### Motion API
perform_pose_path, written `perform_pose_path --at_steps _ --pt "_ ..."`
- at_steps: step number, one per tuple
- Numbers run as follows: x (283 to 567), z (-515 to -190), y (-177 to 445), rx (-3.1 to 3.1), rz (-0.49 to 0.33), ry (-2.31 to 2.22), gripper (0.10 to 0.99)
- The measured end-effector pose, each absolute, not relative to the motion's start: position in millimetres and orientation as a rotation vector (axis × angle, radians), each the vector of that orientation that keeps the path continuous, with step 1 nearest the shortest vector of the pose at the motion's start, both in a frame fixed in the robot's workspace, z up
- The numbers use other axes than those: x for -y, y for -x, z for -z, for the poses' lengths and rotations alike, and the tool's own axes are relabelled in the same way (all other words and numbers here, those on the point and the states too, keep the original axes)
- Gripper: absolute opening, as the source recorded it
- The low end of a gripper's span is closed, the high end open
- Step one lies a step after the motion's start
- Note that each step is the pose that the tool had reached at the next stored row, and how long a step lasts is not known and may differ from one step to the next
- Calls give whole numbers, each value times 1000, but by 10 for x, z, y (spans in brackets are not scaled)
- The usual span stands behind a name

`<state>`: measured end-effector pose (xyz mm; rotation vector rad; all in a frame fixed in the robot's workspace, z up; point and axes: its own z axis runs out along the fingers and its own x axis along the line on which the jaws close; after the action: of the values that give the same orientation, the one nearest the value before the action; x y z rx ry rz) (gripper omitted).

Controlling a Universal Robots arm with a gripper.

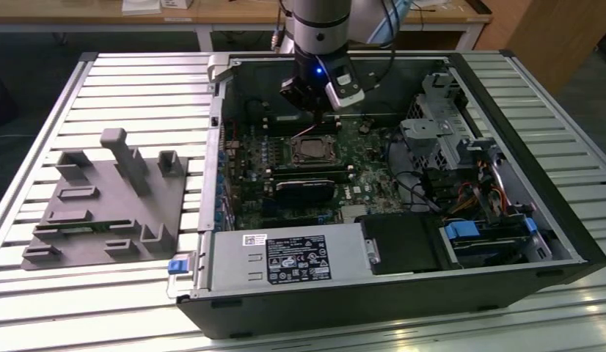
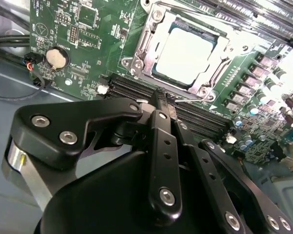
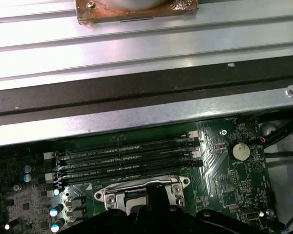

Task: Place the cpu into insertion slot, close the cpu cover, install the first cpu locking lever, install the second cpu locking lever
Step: 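Install the first cpu locking lever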

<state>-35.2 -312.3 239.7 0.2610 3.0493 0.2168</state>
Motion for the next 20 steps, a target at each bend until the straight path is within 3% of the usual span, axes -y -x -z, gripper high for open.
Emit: perform_pose_path --at_steps 20 --pt "3042 -2256 353 -3049 -229 -262 106"
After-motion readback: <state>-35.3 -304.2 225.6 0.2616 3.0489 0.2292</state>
